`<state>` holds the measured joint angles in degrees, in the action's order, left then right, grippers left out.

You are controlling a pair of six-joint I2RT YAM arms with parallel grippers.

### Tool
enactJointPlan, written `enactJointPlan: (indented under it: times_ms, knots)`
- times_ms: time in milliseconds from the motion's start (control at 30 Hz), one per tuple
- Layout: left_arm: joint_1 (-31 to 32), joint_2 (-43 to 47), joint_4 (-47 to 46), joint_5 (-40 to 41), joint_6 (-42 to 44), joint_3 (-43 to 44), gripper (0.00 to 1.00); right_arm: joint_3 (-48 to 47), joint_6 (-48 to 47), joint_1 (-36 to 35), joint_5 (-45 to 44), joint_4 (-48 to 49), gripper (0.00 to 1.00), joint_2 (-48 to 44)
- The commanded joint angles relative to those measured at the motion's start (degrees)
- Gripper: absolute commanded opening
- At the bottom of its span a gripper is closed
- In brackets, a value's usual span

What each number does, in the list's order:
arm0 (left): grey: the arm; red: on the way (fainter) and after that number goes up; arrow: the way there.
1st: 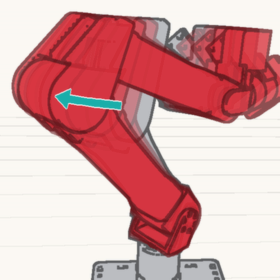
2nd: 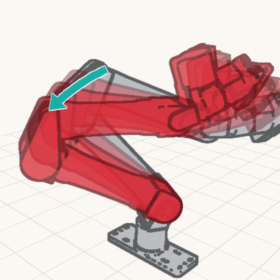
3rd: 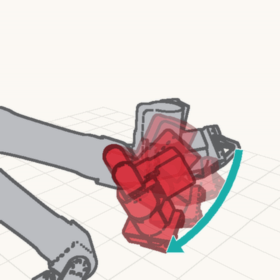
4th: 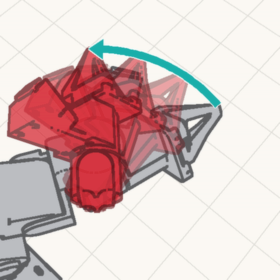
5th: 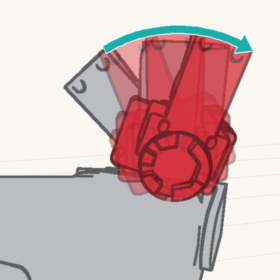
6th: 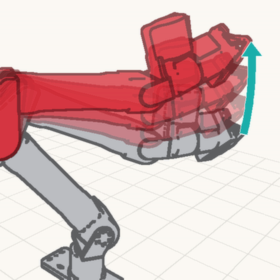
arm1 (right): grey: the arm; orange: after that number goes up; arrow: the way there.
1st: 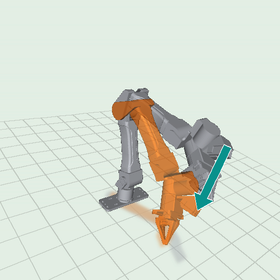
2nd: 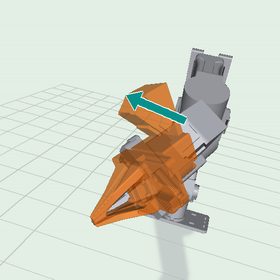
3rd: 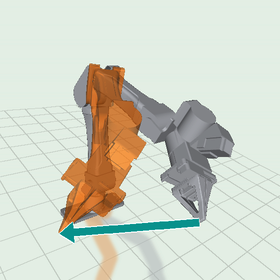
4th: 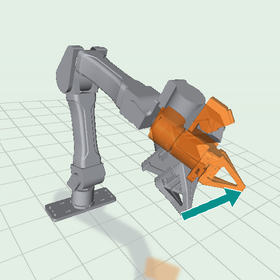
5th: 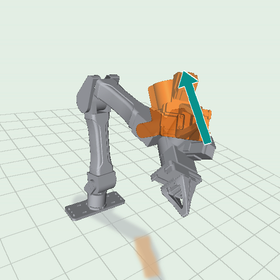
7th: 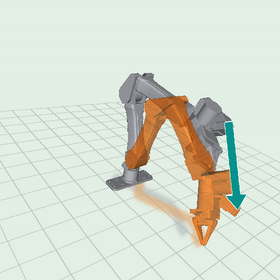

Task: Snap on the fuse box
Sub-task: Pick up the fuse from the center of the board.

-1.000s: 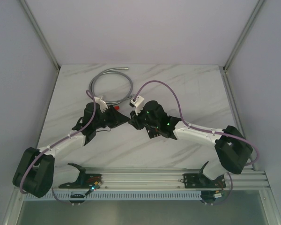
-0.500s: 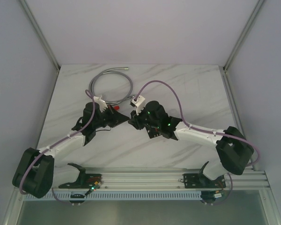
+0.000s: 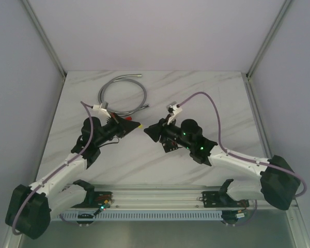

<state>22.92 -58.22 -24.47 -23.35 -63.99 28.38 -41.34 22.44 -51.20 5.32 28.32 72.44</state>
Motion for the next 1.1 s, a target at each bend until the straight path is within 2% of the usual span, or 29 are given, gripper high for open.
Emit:
enactJointPlan:
  times_ms: [0,133,400,733,1067]
  knots:
    - [1.36,4.31,-6.02,4.01,-4.38,-2.41,0.00,5.64,16.88,0.14,-2.59,18.04,0.42,-3.18]
    - [3.32,7.43,-9.01,7.04,-6.59,-3.75,0.00,8.61,24.37,0.19,-3.38,26.02,0.40,-3.08]
    - [6.79,10.58,-12.78,10.37,-9.60,-4.55,0.00,10.12,31.59,0.11,-2.35,36.34,0.37,0.42]
    - [9.02,10.52,-16.17,12.18,-11.72,-5.42,0.00,10.07,33.03,-0.04,-1.94,38.71,0.29,1.91]
    - [9.71,11.06,-17.40,13.45,-12.80,-5.76,0.00,9.83,32.87,-0.12,-1.89,39.05,0.28,2.80]
